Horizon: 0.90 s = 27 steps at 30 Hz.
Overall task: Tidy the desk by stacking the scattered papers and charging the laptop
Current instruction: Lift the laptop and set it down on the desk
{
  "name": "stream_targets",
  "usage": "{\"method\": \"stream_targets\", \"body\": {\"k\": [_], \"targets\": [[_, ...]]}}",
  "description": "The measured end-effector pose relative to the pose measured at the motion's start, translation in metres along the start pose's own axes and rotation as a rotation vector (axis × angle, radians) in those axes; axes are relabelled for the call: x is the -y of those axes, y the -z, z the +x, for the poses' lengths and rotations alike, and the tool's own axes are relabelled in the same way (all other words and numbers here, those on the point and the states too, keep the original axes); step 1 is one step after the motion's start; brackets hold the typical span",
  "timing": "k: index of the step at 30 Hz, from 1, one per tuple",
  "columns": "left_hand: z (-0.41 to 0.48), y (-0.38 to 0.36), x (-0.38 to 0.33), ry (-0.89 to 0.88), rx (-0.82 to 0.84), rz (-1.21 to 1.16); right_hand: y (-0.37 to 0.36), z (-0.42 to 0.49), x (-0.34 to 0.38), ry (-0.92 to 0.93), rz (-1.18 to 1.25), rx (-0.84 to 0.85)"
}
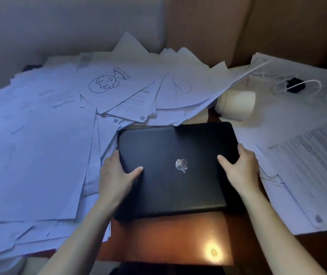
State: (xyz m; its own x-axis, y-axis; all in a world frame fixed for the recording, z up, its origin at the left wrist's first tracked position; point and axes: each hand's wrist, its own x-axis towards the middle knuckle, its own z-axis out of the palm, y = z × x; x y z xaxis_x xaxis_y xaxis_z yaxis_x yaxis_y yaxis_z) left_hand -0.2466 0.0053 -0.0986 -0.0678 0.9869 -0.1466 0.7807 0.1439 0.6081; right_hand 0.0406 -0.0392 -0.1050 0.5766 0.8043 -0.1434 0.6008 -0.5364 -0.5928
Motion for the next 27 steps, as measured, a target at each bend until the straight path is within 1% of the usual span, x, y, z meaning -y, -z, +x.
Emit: {"method": "stream_targets", "body": {"k": [6,11,14,17,19,22,25,26,27], "targets": [[0.018,-0.004,-0.004,-0.056,-0.014,0.208,-0.008,0.012,0.004,0.105,-0.137,-0.057],[0.018,-0.004,-0.001,-0.160,-0.034,0.275,-0.009,0.007,-0.004,0.175,-0.228,-0.064],[0.014,-0.005,0.001,-0.204,0.059,0.344,-0.007,0.001,-0.013,0.226,-0.209,-0.027],[0.003,-0.008,-0.001,-0.196,0.162,0.401,-0.002,-0.011,-0.020,0.258,-0.177,-0.009],[-0.005,-0.010,-0.002,-0.200,0.181,0.407,0.001,-0.022,-0.024,0.287,-0.179,-0.010],[-0.016,-0.009,0.001,-0.238,0.248,0.390,0.005,-0.042,-0.031,0.340,-0.195,0.069],[-0.031,-0.009,0.016,-0.335,0.389,0.441,0.011,-0.060,-0.042,0.408,-0.237,0.184],[-0.036,-0.011,0.022,-0.390,0.402,0.479,0.012,-0.065,-0.046,0.435,-0.276,0.208],[-0.040,-0.014,0.026,-0.446,0.381,0.515,0.012,-0.068,-0.049,0.466,-0.326,0.210]]}}
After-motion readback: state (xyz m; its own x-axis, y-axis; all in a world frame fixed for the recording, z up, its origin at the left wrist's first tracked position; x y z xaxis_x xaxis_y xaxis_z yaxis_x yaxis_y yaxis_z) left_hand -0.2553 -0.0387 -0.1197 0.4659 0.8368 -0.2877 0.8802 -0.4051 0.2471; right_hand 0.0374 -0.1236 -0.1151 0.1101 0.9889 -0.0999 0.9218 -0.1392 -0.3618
